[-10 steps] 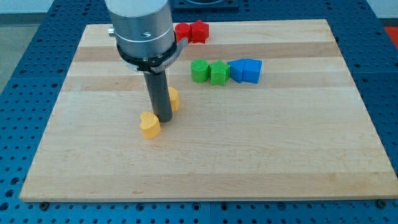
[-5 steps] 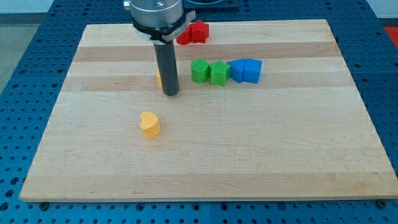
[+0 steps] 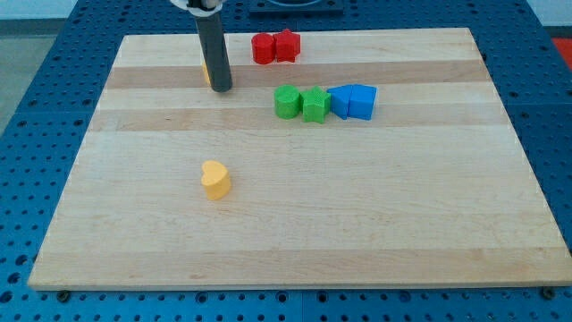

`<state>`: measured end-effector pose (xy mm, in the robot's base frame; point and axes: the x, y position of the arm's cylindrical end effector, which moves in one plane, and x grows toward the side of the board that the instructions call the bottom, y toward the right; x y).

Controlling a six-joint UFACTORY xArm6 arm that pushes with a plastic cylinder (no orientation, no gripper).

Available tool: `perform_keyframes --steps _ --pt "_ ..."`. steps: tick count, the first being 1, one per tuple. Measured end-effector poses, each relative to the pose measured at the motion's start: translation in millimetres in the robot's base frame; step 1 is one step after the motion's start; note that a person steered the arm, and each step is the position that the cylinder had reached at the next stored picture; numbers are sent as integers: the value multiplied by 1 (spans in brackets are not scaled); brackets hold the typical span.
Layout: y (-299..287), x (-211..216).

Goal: Move yellow hexagon towards up

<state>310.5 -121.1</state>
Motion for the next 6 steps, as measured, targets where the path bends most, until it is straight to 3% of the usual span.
perform_keyframes --steps 1,4,6 --pt "-8 -21" --pt "-55 -16" --pt "-73 -42"
